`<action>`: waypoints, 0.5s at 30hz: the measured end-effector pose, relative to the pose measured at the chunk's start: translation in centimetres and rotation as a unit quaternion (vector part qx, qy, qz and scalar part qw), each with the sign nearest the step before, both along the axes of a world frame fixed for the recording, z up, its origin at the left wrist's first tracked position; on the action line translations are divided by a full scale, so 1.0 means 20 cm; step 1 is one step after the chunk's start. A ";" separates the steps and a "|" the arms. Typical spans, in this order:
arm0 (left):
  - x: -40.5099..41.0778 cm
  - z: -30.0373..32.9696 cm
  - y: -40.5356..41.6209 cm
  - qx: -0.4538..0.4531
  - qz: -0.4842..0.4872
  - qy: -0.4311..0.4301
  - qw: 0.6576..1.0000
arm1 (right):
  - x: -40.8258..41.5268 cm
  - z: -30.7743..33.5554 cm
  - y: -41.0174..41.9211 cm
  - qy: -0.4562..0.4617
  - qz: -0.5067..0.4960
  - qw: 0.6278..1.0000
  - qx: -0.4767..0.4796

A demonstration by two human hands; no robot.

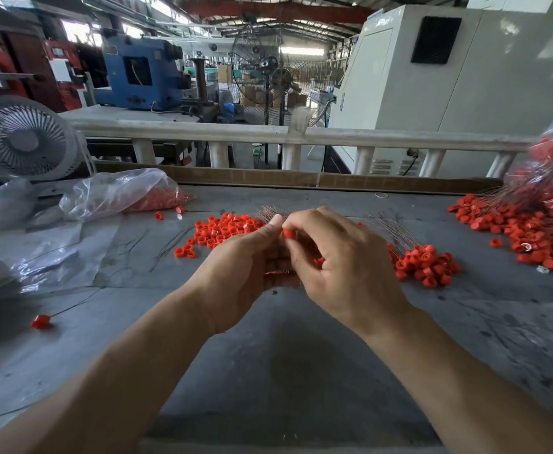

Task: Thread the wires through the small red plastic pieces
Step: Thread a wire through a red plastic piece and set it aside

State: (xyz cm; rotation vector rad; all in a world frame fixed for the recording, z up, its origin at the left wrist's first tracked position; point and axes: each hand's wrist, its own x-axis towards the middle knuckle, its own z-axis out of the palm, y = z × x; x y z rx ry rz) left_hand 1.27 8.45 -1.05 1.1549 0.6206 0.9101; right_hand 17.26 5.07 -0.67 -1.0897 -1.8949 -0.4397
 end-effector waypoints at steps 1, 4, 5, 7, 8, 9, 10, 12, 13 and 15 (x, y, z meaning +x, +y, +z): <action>0.00 0.00 0.00 0.003 0.005 -0.009 1.000 | 0.00 0.00 0.00 0.004 0.007 1.000 -0.004; -0.01 -0.01 0.02 0.014 0.024 -0.036 0.999 | -0.01 -0.03 0.02 0.041 0.037 0.998 -0.032; -0.01 -0.01 0.02 0.019 0.027 -0.046 0.998 | -0.01 -0.03 0.02 0.059 0.050 0.996 -0.040; -0.02 -0.02 0.03 0.030 0.040 -0.055 0.997 | -0.01 -0.04 0.03 0.087 0.063 0.993 -0.046; -0.02 -0.02 0.03 0.032 0.051 -0.054 0.997 | -0.01 -0.04 0.03 0.097 0.063 0.992 -0.048; -0.01 -0.02 0.03 0.030 0.066 -0.053 0.996 | -0.01 -0.04 0.03 0.104 0.061 0.991 -0.052; -0.01 -0.03 0.03 0.025 0.083 -0.052 0.995 | -0.02 -0.04 0.03 0.108 0.057 0.991 -0.056; -0.01 -0.03 0.04 0.012 0.119 -0.051 0.992 | -0.02 -0.05 0.03 0.102 0.047 0.992 -0.062; -0.01 -0.03 0.05 0.009 0.134 -0.049 0.990 | -0.02 -0.04 0.03 0.096 0.043 0.992 -0.066; -0.01 -0.04 0.05 0.011 0.153 -0.043 0.987 | -0.02 -0.04 0.03 0.084 0.040 0.992 -0.083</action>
